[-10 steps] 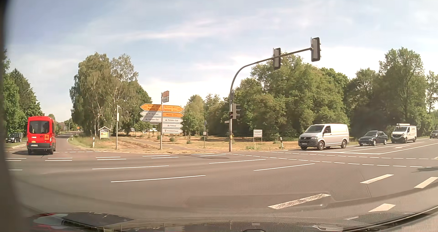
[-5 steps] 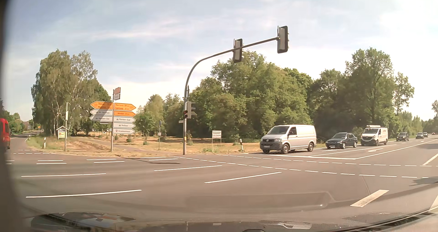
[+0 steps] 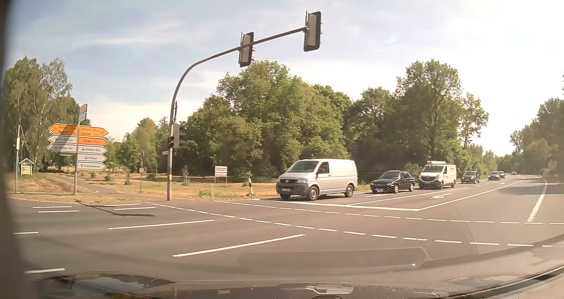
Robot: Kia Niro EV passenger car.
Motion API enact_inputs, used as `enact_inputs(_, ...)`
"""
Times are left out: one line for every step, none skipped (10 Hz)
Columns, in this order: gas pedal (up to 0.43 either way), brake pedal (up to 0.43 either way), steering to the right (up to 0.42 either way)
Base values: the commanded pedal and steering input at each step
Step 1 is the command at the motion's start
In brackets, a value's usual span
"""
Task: Follow the waypoints while adhering to traffic rules and regulations
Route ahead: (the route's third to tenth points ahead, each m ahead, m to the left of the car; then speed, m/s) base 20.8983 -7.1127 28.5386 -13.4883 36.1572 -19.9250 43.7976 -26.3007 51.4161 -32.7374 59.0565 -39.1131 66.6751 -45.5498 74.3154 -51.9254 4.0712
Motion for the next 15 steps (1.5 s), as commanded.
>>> enact_inputs(0.268,0.0,0.331)
enact_inputs(0.268,0.0,0.331)
enact_inputs(0.268,0.0,0.33)
enact_inputs(0.268,0.0,0.328)
enact_inputs(0.268,0.0,0.322)
enact_inputs(0.268,0.0,0.312)
enact_inputs(0.268,0.0,0.303)
enact_inputs(0.268,0.0,0.288)
enact_inputs(0.268,0.0,0.275)
enact_inputs(0.268,0.0,0.266)
enact_inputs(0.268,0.0,0.253)
enact_inputs(0.268,0.0,0.239)
enact_inputs(0.268,0.0,0.228)
enact_inputs(0.268,0.0,0.215)
enact_inputs(0.268,0.0,0.201)
